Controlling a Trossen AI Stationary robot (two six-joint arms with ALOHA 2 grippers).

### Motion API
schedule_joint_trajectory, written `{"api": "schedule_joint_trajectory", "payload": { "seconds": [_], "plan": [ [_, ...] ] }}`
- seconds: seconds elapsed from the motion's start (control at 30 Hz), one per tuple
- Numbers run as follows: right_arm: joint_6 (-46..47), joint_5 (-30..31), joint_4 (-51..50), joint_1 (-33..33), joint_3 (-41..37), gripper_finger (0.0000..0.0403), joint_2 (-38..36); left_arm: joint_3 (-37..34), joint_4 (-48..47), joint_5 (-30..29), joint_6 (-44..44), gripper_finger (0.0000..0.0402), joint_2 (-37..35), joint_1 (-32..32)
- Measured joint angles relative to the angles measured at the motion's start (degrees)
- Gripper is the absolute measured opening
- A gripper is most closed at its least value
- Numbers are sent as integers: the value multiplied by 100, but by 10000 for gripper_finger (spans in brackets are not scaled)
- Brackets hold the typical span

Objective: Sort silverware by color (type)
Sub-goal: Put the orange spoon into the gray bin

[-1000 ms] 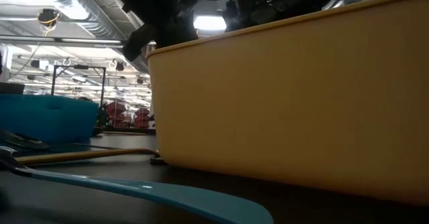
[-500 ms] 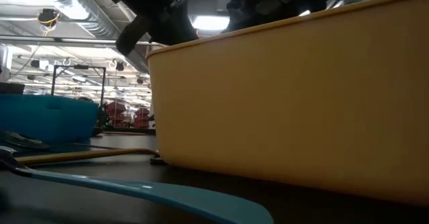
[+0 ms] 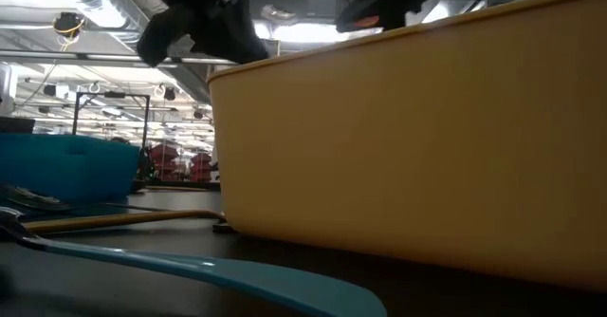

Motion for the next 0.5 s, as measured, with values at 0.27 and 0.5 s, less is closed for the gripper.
{"api": "schedule_joint_trajectory", "payload": {
  "seconds": [0.27, 0.5],
  "plan": [
    [-22, 493, -1227, 0, 0, 0, -1031, 0, -1218, 238, -1600, 40, -11, 174],
    [-20, 994, -2274, 0, 0, 0, -1859, -9, -1846, 1394, -2411, 40, -9, 445]
  ]
}}
